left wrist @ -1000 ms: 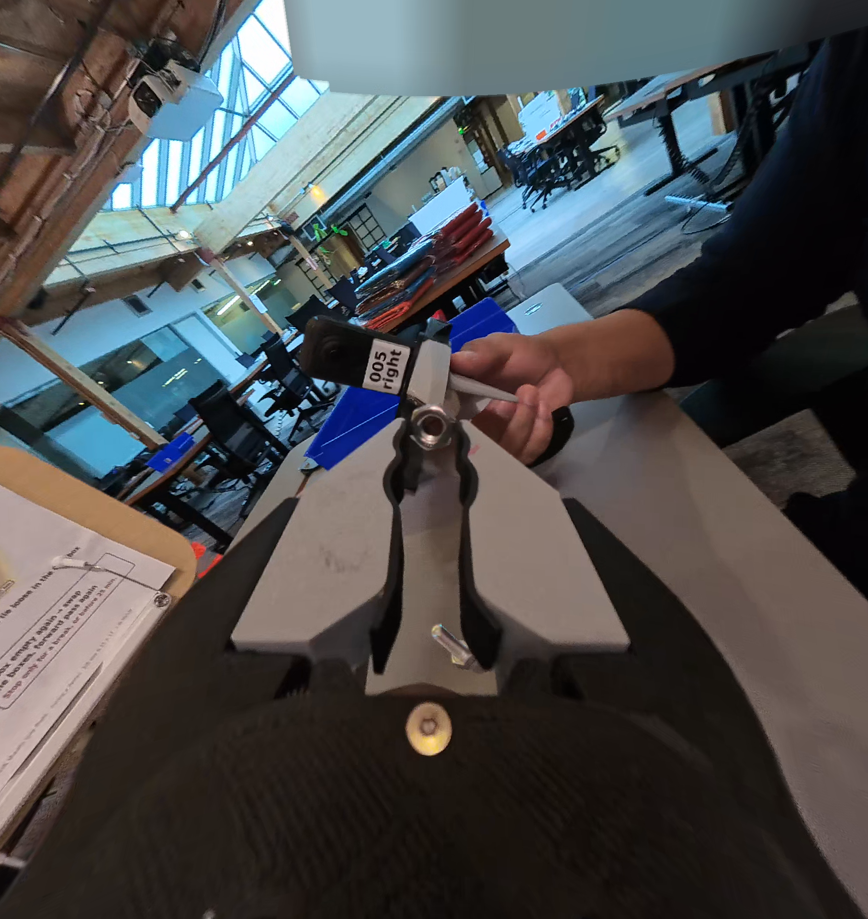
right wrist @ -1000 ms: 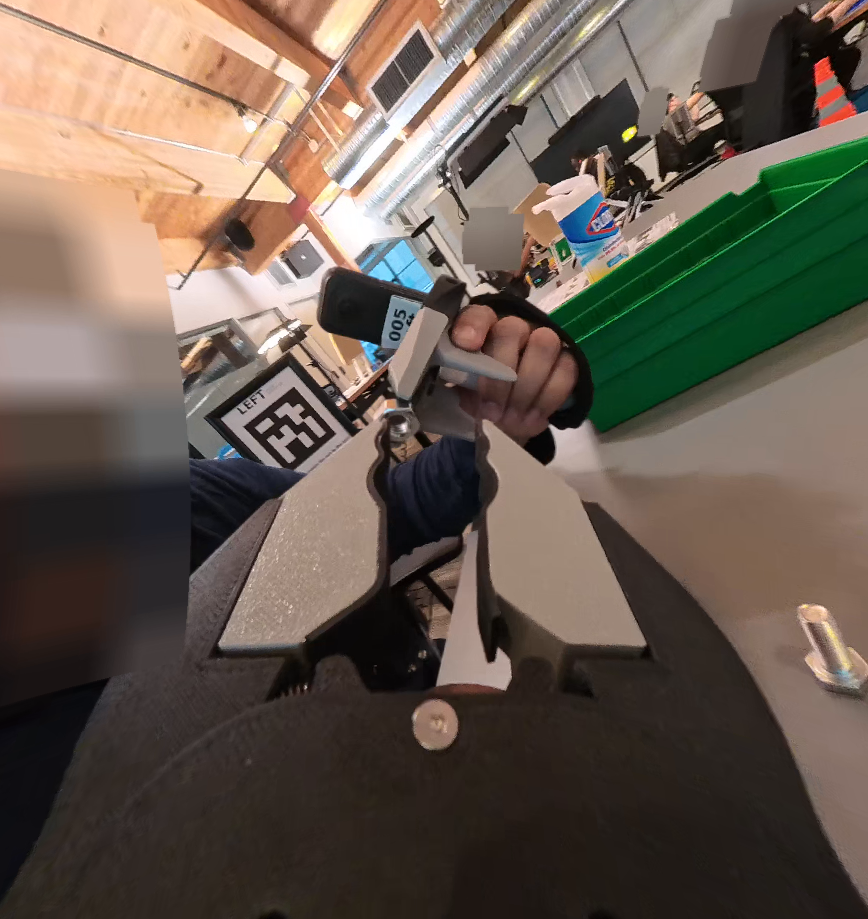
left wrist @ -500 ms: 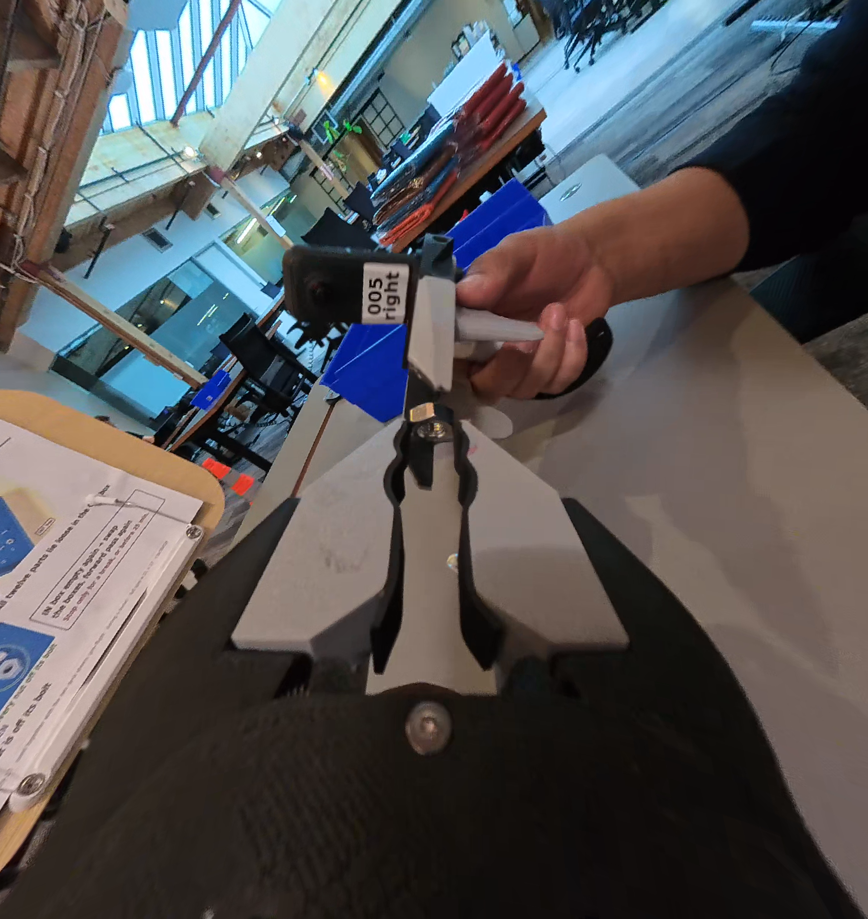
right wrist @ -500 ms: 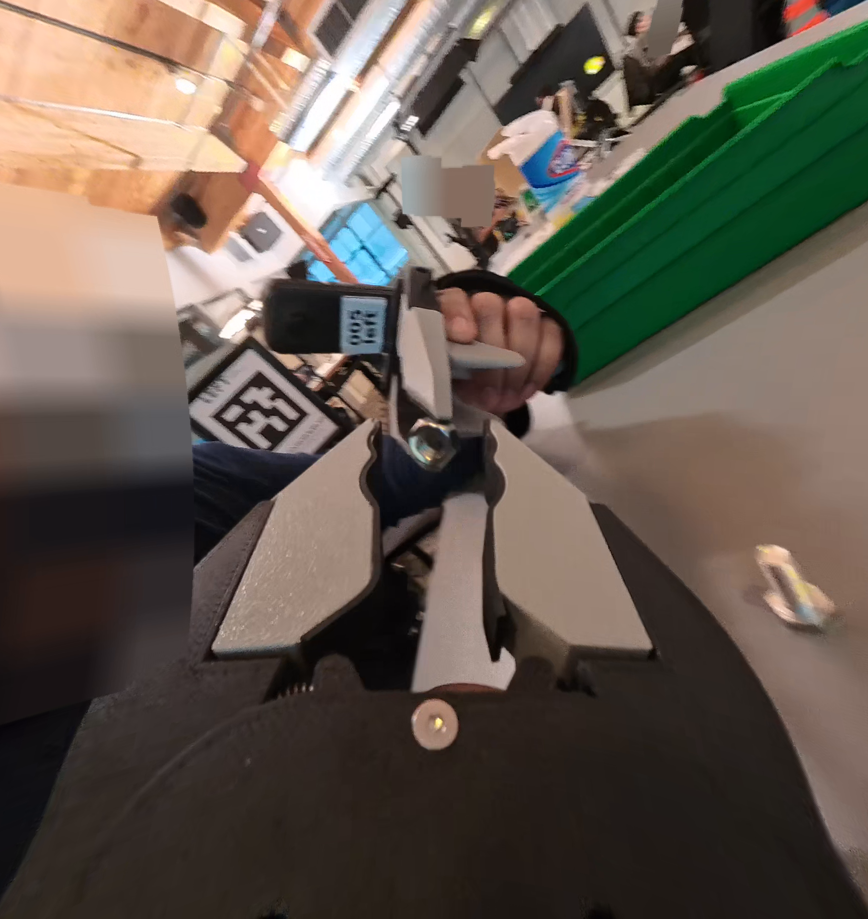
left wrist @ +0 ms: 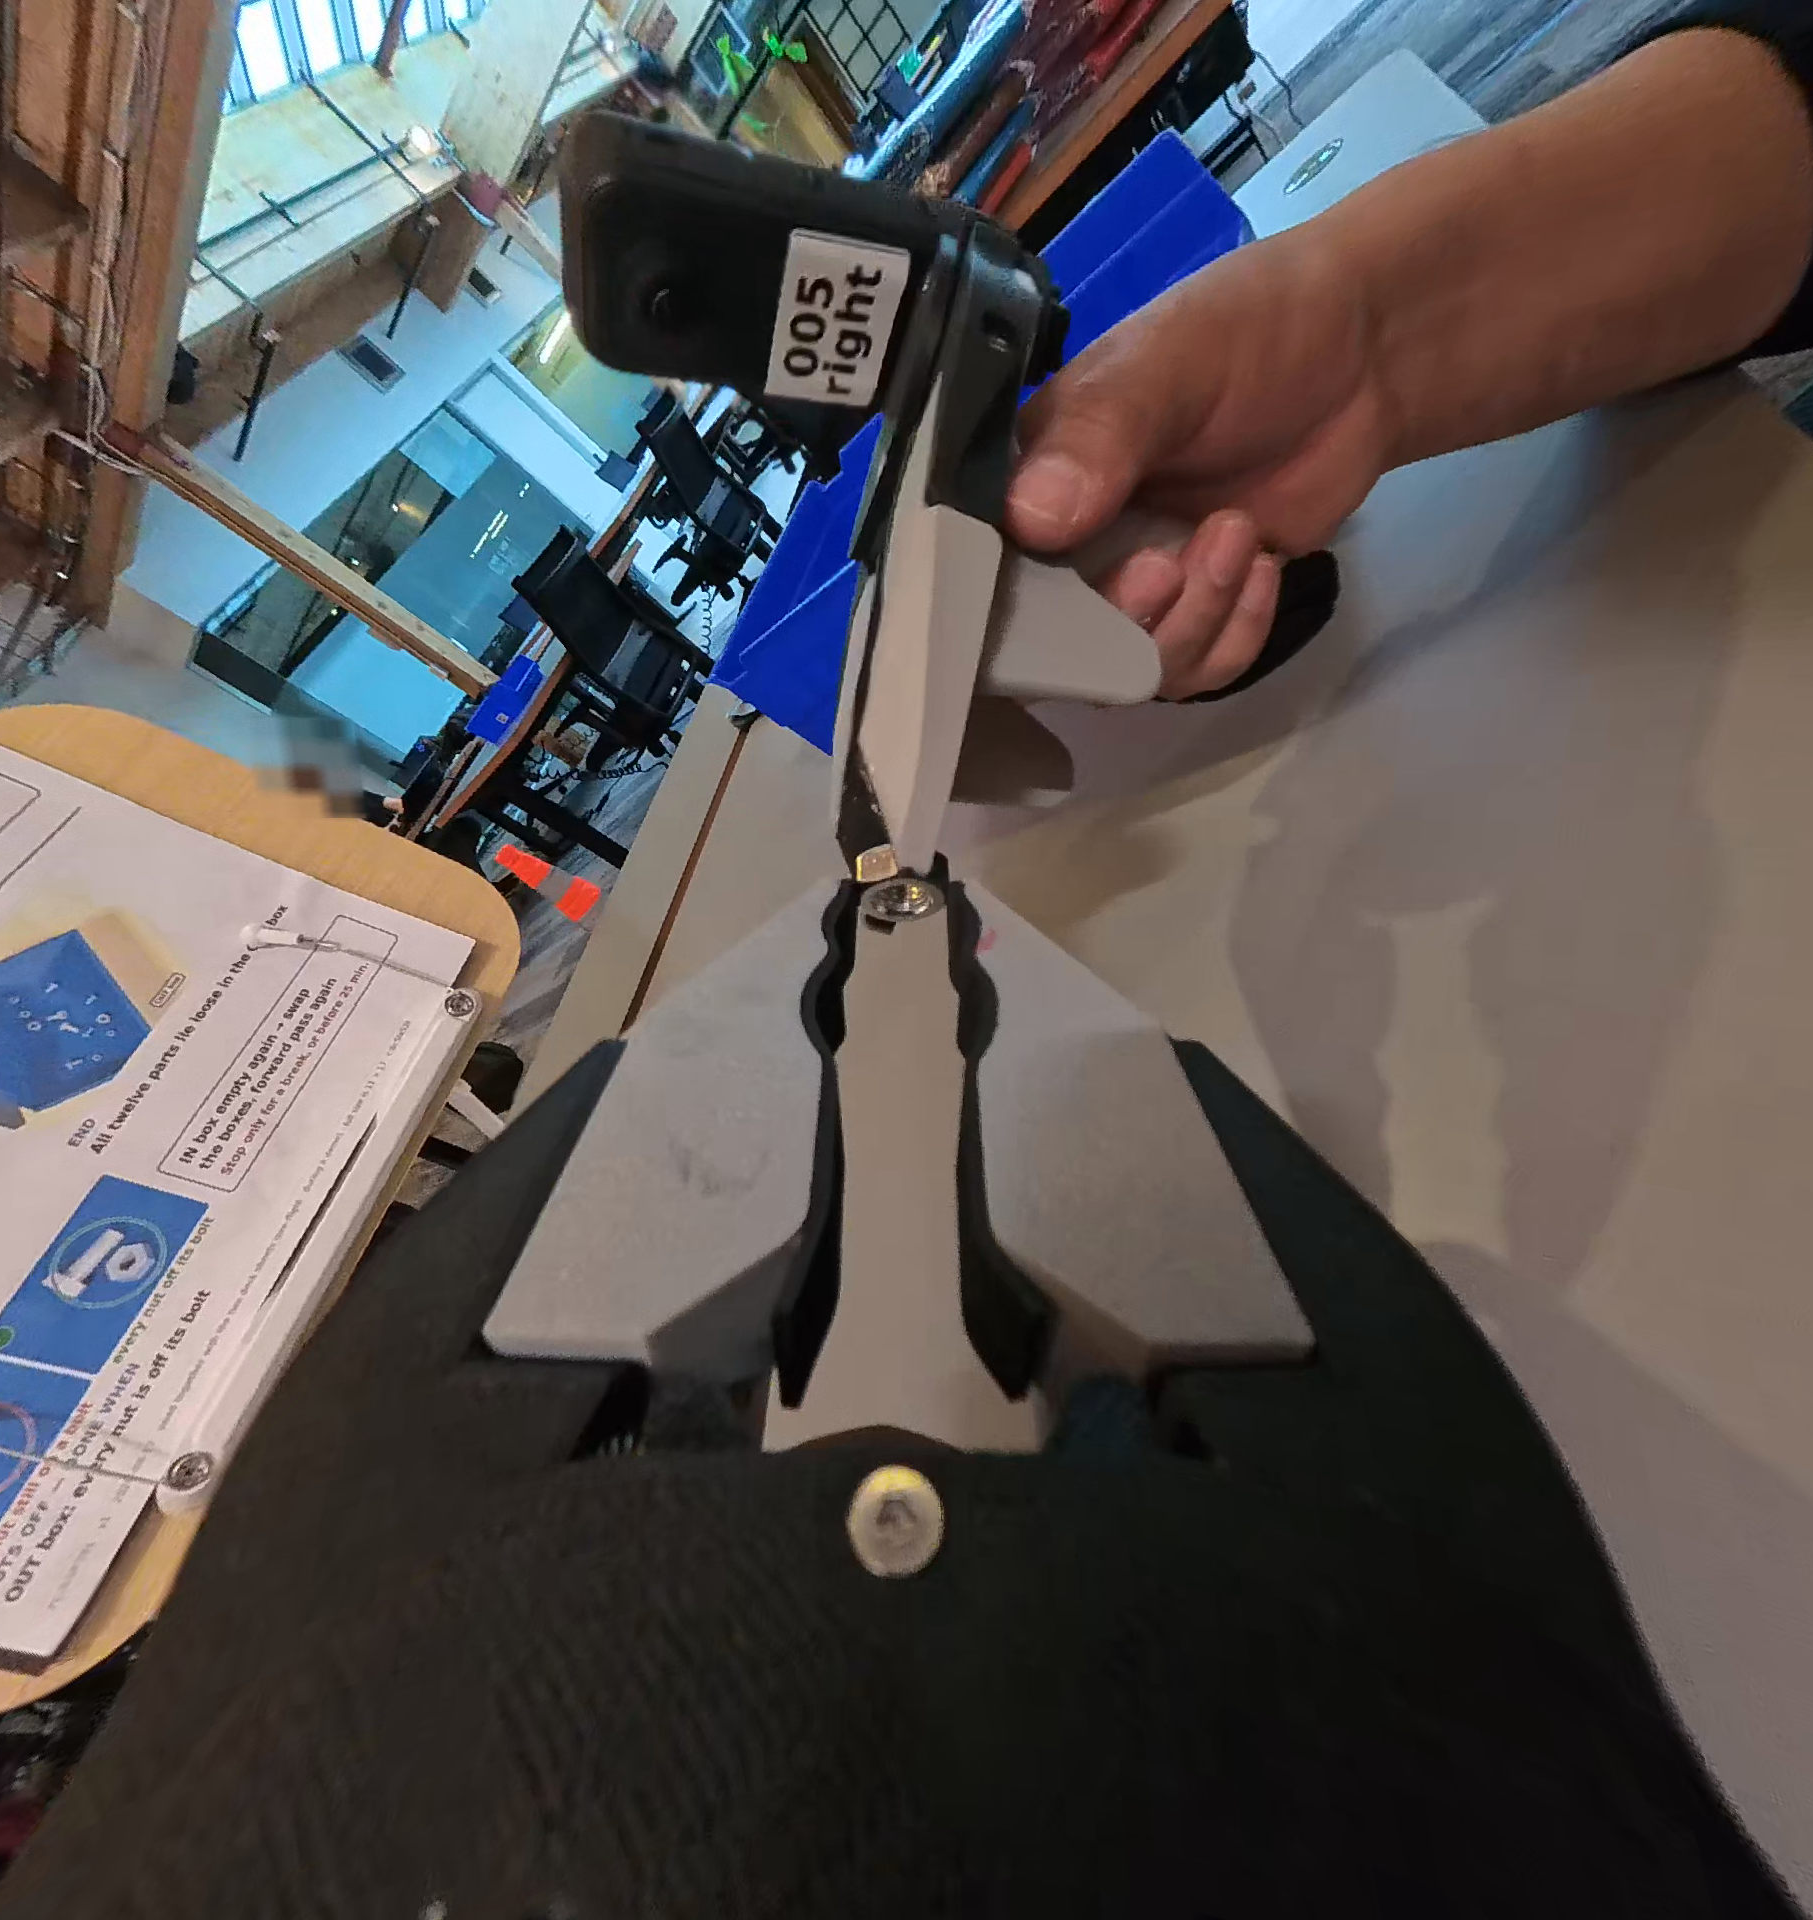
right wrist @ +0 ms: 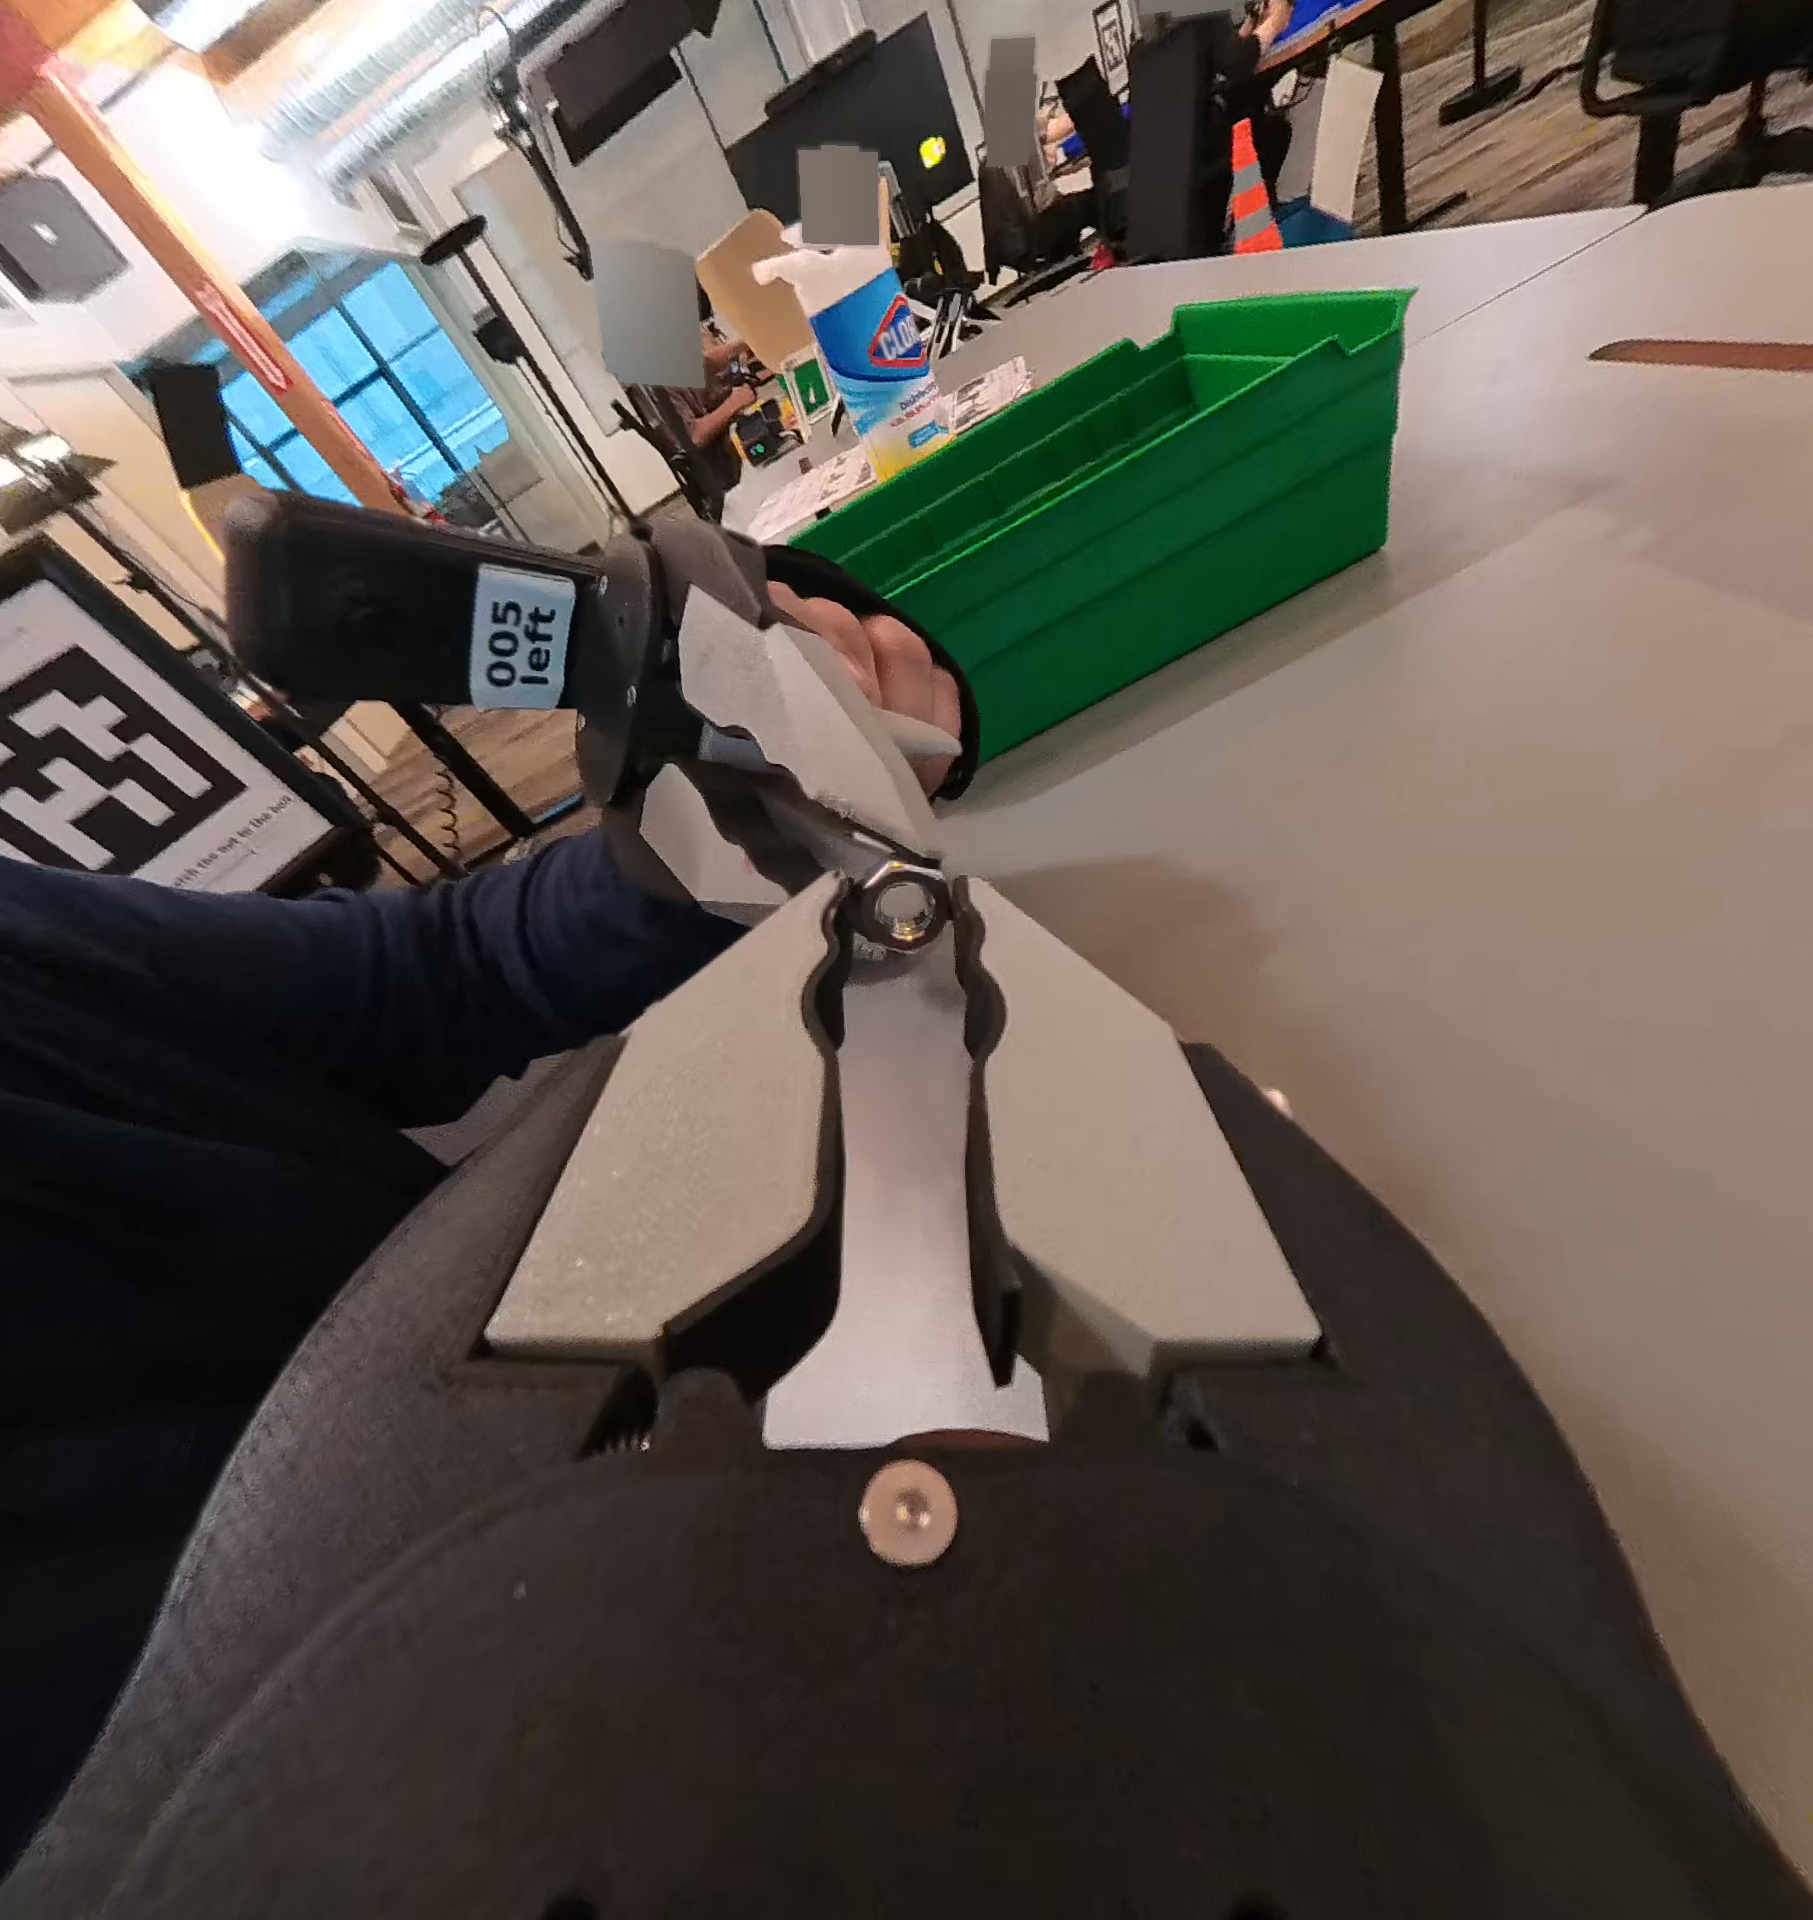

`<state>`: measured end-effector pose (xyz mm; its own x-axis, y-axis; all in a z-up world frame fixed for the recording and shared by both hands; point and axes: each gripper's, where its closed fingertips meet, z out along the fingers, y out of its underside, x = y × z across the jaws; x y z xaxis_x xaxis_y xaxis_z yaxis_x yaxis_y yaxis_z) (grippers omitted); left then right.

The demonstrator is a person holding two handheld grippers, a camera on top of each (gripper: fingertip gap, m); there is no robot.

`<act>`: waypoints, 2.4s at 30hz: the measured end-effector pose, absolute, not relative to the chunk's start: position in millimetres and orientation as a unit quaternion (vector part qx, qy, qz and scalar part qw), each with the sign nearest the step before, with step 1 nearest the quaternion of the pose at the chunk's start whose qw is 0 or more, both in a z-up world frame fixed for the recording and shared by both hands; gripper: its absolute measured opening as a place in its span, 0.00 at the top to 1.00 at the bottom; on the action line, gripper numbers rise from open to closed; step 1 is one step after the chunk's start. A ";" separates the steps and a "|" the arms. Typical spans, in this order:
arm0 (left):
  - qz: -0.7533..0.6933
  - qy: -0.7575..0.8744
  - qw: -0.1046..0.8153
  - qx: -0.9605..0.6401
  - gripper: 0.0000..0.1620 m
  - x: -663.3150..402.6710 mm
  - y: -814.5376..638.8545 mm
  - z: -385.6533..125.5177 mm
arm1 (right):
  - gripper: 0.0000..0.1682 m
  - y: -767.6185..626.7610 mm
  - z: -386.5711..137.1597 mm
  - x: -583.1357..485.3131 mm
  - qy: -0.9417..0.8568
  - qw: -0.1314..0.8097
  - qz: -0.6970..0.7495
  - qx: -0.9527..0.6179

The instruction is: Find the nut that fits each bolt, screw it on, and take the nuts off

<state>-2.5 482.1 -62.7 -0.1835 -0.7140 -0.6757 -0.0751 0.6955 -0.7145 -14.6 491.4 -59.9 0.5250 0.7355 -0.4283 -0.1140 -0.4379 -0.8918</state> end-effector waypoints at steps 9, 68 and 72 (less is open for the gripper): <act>-0.269 0.710 0.565 -0.324 0.93 6.1 494.5 -74.4 | 0.91 502.1 -68.3 5.4 -0.214 0.503 0.360 -0.756; -0.349 0.666 0.377 -0.541 0.88 28.9 518.5 -143.8 | 0.97 526.5 -98.9 7.3 -0.221 0.459 0.299 -0.807; -0.354 0.666 0.380 -0.536 0.90 28.8 517.1 -141.3 | 0.97 526.6 -96.9 7.0 -0.217 0.463 0.305 -0.804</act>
